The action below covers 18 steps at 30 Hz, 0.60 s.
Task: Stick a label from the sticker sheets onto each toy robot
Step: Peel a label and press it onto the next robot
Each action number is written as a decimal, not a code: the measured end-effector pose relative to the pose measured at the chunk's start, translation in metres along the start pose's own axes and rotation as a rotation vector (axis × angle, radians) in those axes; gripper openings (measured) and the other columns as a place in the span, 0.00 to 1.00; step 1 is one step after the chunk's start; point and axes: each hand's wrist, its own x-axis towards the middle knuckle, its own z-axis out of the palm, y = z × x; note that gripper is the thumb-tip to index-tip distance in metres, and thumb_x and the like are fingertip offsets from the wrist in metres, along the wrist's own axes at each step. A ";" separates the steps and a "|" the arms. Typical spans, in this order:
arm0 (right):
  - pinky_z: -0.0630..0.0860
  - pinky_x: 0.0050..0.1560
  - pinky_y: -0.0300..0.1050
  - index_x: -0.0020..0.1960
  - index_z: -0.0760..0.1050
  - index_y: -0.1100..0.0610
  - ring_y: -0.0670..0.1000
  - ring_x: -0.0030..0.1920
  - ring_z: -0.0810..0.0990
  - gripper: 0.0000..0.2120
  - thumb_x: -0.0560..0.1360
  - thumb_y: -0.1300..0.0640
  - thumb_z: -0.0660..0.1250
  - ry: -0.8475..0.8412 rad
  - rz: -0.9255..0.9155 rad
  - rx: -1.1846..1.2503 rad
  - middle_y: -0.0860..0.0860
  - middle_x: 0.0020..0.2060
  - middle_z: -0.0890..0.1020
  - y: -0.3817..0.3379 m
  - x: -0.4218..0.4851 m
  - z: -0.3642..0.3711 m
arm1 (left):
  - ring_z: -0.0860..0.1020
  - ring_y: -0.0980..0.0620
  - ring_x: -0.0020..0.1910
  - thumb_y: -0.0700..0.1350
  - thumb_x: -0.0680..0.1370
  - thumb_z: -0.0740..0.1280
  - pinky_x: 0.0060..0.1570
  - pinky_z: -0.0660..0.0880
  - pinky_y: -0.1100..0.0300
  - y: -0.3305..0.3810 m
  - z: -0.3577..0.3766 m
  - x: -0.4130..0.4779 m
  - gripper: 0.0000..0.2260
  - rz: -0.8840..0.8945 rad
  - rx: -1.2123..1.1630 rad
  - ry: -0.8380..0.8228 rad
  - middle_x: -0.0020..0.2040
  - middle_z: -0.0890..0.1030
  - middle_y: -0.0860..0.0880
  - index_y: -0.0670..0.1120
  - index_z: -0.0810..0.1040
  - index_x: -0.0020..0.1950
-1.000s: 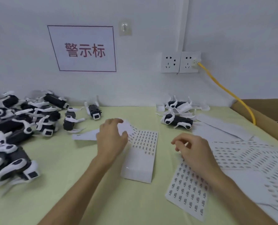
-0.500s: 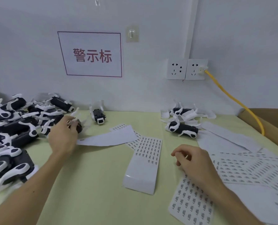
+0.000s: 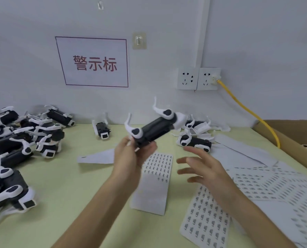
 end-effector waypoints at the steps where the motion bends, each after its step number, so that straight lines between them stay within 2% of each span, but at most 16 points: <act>1: 0.77 0.52 0.47 0.69 0.74 0.44 0.51 0.55 0.85 0.23 0.76 0.43 0.70 -0.026 0.001 0.037 0.48 0.57 0.85 0.000 0.000 0.002 | 0.86 0.51 0.35 0.34 0.87 0.54 0.38 0.82 0.64 -0.007 0.007 -0.009 0.12 -0.057 -0.029 -0.055 0.40 0.88 0.45 0.38 0.77 0.61; 3: 0.75 0.55 0.48 0.71 0.72 0.46 0.51 0.60 0.83 0.28 0.74 0.39 0.68 -0.059 -0.027 0.116 0.48 0.60 0.84 -0.002 -0.002 0.004 | 0.87 0.49 0.42 0.33 0.86 0.57 0.41 0.83 0.63 -0.022 0.016 -0.025 0.12 -0.151 -0.048 -0.179 0.48 0.88 0.40 0.37 0.78 0.63; 5: 0.75 0.60 0.53 0.70 0.74 0.49 0.53 0.63 0.82 0.25 0.77 0.40 0.65 -0.075 -0.080 0.165 0.51 0.62 0.83 -0.004 -0.003 0.005 | 0.87 0.46 0.47 0.36 0.86 0.59 0.43 0.83 0.61 -0.037 0.020 -0.035 0.12 -0.196 -0.029 -0.242 0.55 0.86 0.36 0.34 0.77 0.66; 8: 0.73 0.66 0.57 0.69 0.76 0.55 0.57 0.65 0.80 0.24 0.80 0.41 0.64 -0.022 -0.068 0.289 0.55 0.63 0.83 -0.004 -0.003 0.006 | 0.86 0.45 0.51 0.45 0.84 0.64 0.47 0.82 0.56 -0.051 0.014 -0.039 0.13 -0.161 0.105 -0.268 0.57 0.86 0.39 0.37 0.76 0.63; 11: 0.74 0.62 0.52 0.68 0.77 0.55 0.53 0.60 0.82 0.25 0.77 0.42 0.64 0.035 -0.014 0.415 0.55 0.61 0.84 -0.006 -0.001 0.003 | 0.84 0.48 0.50 0.47 0.83 0.66 0.45 0.80 0.58 -0.055 0.009 -0.040 0.10 -0.049 0.270 -0.196 0.53 0.87 0.44 0.41 0.78 0.58; 14: 0.77 0.54 0.46 0.62 0.82 0.52 0.49 0.55 0.84 0.23 0.72 0.42 0.67 0.103 -0.016 0.370 0.51 0.56 0.86 -0.007 -0.001 -0.003 | 0.83 0.51 0.46 0.47 0.84 0.65 0.46 0.79 0.57 -0.050 0.006 -0.036 0.08 -0.022 0.230 -0.065 0.53 0.87 0.46 0.43 0.78 0.56; 16: 0.78 0.46 0.41 0.55 0.85 0.52 0.47 0.48 0.85 0.20 0.70 0.42 0.69 0.109 -0.012 0.308 0.49 0.47 0.87 -0.008 -0.002 -0.005 | 0.83 0.50 0.45 0.49 0.84 0.63 0.48 0.79 0.55 -0.044 0.004 -0.033 0.10 -0.067 0.200 -0.103 0.53 0.87 0.45 0.44 0.79 0.55; 18: 0.78 0.44 0.43 0.53 0.86 0.54 0.50 0.45 0.84 0.17 0.72 0.45 0.70 0.097 0.006 0.236 0.52 0.43 0.85 -0.008 -0.002 -0.002 | 0.82 0.51 0.46 0.52 0.85 0.59 0.51 0.77 0.54 -0.042 0.003 -0.033 0.16 -0.083 0.312 -0.254 0.53 0.88 0.45 0.44 0.83 0.55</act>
